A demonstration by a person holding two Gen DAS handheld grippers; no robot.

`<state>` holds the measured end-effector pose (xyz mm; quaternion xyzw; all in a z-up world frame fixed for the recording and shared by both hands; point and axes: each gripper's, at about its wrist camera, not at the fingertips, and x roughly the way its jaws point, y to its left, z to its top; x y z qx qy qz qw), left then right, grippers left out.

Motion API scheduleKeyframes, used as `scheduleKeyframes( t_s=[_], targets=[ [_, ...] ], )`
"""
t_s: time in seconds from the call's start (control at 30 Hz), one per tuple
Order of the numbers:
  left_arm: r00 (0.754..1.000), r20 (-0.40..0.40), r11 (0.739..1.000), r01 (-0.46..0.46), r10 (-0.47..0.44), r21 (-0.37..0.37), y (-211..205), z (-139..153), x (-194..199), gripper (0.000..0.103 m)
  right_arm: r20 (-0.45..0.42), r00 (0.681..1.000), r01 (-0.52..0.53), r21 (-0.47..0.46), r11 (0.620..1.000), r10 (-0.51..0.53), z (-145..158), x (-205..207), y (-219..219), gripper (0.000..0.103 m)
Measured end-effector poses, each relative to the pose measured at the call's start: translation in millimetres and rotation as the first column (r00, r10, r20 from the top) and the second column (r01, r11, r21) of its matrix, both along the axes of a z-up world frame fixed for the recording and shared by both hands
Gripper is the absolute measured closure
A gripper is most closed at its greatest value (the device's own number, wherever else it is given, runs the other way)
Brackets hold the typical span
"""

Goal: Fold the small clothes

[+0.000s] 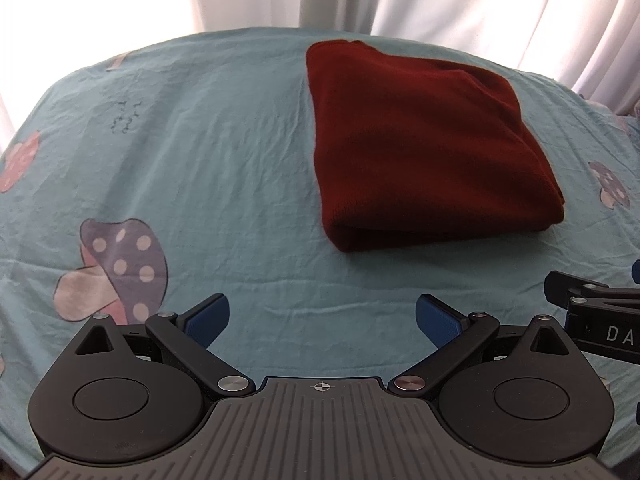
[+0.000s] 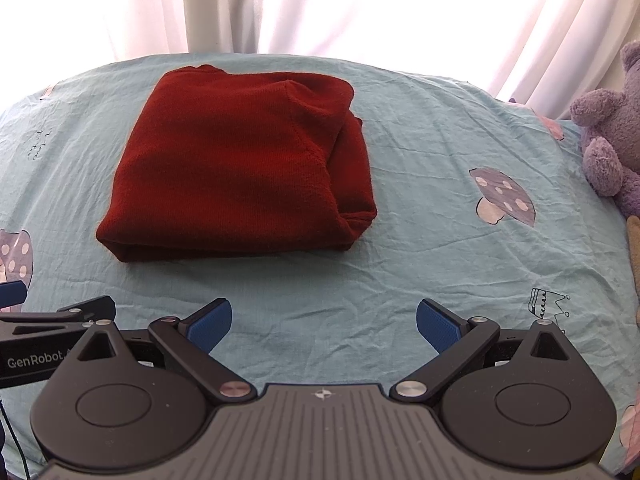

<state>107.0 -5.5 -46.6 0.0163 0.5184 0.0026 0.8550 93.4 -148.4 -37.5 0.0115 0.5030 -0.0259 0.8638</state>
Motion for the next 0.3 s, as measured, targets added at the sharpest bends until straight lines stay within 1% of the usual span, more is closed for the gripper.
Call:
scheduleKeyframes(
  t_s=[0.1,0.3],
  targets=[
    [1.0,-0.013,1.0,-0.001,0.001,0.005,0.2,-0.7,1.0,0.001,0.004,1.0,-0.001,0.0,1.0,0.001,0.7,-0.2,0.3,0.004],
    [1.0,-0.011,1.0,0.001,-0.001,0.003,0.0,-0.3,0.3,0.001,0.002,1.0,0.001,0.001,1.0,-0.001,0.9,-0.3,1.3,0.004]
  ],
)
